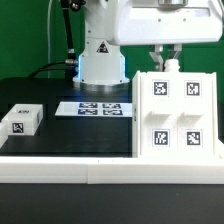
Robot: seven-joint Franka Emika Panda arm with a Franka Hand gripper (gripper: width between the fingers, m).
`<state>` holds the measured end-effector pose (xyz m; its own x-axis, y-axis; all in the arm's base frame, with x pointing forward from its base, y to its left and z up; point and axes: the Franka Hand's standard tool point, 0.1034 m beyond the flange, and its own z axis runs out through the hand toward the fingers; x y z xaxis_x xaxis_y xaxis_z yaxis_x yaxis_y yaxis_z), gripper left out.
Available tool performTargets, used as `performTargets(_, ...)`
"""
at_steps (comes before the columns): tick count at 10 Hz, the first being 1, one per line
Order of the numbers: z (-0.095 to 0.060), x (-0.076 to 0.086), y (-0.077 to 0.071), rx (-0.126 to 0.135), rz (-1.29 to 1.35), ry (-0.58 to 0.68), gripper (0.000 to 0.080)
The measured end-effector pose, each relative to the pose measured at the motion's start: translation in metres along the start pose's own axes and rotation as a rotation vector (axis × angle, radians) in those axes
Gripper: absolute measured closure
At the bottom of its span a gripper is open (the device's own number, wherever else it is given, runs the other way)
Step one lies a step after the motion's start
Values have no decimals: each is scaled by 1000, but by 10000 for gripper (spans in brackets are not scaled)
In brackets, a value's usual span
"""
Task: Assemble cabinet
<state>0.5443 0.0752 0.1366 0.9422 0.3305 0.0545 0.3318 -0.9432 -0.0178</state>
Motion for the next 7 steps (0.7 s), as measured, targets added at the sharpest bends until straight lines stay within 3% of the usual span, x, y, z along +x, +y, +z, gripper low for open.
performTargets(6,1,-2,0,1,1,-2,798)
performTargets(7,1,-2,0,1,1,-2,767)
